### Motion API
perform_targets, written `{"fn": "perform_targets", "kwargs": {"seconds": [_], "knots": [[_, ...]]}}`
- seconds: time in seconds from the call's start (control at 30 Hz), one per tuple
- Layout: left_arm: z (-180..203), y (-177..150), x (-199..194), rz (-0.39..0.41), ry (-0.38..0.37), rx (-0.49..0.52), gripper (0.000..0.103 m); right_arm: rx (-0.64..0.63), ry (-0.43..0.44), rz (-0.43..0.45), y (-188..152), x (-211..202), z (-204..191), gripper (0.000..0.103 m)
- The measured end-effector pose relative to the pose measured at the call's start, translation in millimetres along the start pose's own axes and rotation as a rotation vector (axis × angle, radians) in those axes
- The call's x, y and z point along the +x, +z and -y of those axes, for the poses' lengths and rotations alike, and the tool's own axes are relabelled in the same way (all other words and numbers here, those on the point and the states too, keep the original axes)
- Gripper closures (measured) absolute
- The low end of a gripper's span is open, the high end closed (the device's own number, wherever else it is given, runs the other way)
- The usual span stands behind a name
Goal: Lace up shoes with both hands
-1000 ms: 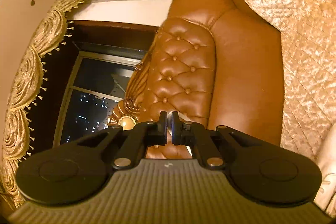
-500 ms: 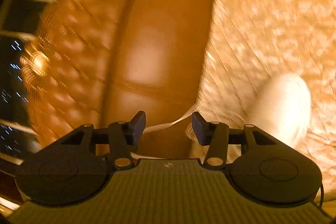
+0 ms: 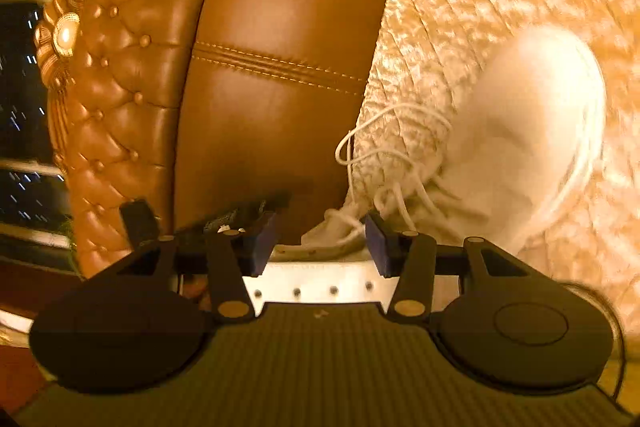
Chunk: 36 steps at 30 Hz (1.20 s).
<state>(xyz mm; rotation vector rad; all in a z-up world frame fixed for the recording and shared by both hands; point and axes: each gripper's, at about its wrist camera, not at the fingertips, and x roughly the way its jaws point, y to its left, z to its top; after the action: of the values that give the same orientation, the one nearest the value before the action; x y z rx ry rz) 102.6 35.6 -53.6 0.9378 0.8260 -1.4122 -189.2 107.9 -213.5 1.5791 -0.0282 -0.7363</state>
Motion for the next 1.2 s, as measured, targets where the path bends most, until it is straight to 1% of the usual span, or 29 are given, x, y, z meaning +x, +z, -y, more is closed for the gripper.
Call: {"fn": "perform_targets", "kwargs": {"seconds": [0.03, 0.1, 0.13, 0.2, 0.23, 0.27, 0.3, 0.33, 0.37, 0.4, 0.43, 0.47, 0.5, 0.53, 0.63, 0.7, 0.73, 0.77, 0.8, 0.87, 0.97, 1.0, 1.07, 1.1, 1.13, 1.2], "knots": [[13.6, 4.8, 12.6, 0.006, 0.013, 0.093, 0.037, 0.016, 0.017, 0.015, -2.2, -2.7, 4.4, 0.047], [39.2, 10.3, 43.1, -0.015, 0.045, 0.265, 0.037, 0.040, 0.043, 0.050, -6.3, -7.6, 10.9, 0.047], [45.4, 14.4, 52.4, -0.025, 0.039, 0.293, 0.036, 0.042, 0.048, 0.076, -8.3, -10.5, 11.5, 0.047], [50.1, 24.3, 64.0, -0.047, -0.001, 0.279, 0.038, 0.030, 0.056, 0.133, -13.1, -16.8, 11.0, 0.047], [52.4, 29.2, 69.7, -0.057, -0.021, 0.272, 0.047, 0.019, 0.057, 0.156, -15.7, -19.5, 9.7, 0.047], [54.7, 34.1, 75.5, -0.068, -0.041, 0.265, 0.080, 0.014, 0.056, 0.174, -17.9, -22.5, 9.3, 0.047], [57.0, 39.0, 81.3, -0.079, -0.061, 0.258, 0.095, 0.015, 0.055, 0.197, -19.8, -25.5, 10.6, 0.047], [59.3, 44.0, 87.1, -0.090, -0.082, 0.251, 0.098, 0.018, 0.053, 0.220, -21.7, -28.6, 12.3, 0.047], [61.7, 48.9, 92.9, -0.100, -0.102, 0.244, 0.098, 0.035, 0.057, 0.242, -23.4, -32.1, 17.2, 0.047], [62.9, 57.1, 90.8, -0.083, -0.136, 0.223, 0.098, 0.061, 0.065, 0.261, -25.2, -35.5, 24.4, 0.047], [63.5, 67.2, 84.0, -0.048, -0.178, 0.193, 0.098, 0.087, 0.073, 0.279, -27.2, -38.9, 31.7, 0.047], [66.2, 80.7, 68.5, 0.008, -0.231, 0.168, 0.098, 0.112, 0.078, 0.296, -30.0, -41.4, 39.3, 0.047], [70.4, 96.1, 47.9, 0.077, -0.289, 0.145, 0.098, 0.137, 0.078, 0.310, -32.0, -43.7, 46.8, 0.047], [72.8, 108.9, 28.4, 0.145, -0.330, 0.128, 0.098, 0.162, 0.077, 0.323, -34.0, -45.9, 54.2, 0.047], [77.3, 142.6, -27.8, 0.351, -0.423, 0.085, 0.098, 0.226, 0.062, 0.360, -38.1, -52.7, 72.6, 0.047], [77.1, 159.3, -60.3, 0.446, -0.444, 0.086, 0.098, 0.261, 0.059, 0.383, -38.3, -55.6, 80.8, 0.047], [77.2, 163.7, -68.5, 0.460, -0.442, 0.094, 0.098, 0.275, 0.063, 0.393, -37.9, -56.0, 84.4, 0.047], [77.4, 166.1, -72.3, 0.456, -0.435, 0.106, 0.098, 0.288, 0.066, 0.402, -37.5, -56.4, 87.8, 0.047], [78.7, 165.3, -67.3, 0.423, -0.427, 0.120, 0.098, 0.295, 0.068, 0.409, -36.8, -56.6, 89.9, 0.047], [82.1, 155.9, -46.7, 0.311, -0.406, 0.150, 0.097, 0.310, 0.072, 0.424, -35.4, -56.9, 94.1, 0.047], [85.5, 126.4, 6.2, 0.081, -0.368, 0.193, 0.096, 0.329, 0.077, 0.429, -34.0, -56.2, 99.2, 0.047], [85.3, 118.5, 22.2, 0.029, -0.351, 0.191, 0.096, 0.332, 0.080, 0.428, -33.3, -55.8, 100.1, 0.047], [83.9, 106.8, 51.2, -0.048, -0.315, 0.171, 0.096, 0.331, 0.074, 0.426, -34.3, -56.0, 101.4, 0.047], [85.1, 105.1, 60.9, -0.065, -0.300, 0.171, 0.096, 0.330, 0.069, 0.428, -35.4, -56.3, 101.2, 0.047], [88.1, 109.9, 64.8, -0.055, -0.281, 0.192, 0.095, 0.332, 0.067, 0.430, -36.0, -57.2, 102.0, 0.047], [106.3, 129.2, 69.5, 0.027, -0.234, 0.291, 0.075, 0.340, 0.066, 0.438, -37.1, -59.3, 104.1, 0.047]]}}
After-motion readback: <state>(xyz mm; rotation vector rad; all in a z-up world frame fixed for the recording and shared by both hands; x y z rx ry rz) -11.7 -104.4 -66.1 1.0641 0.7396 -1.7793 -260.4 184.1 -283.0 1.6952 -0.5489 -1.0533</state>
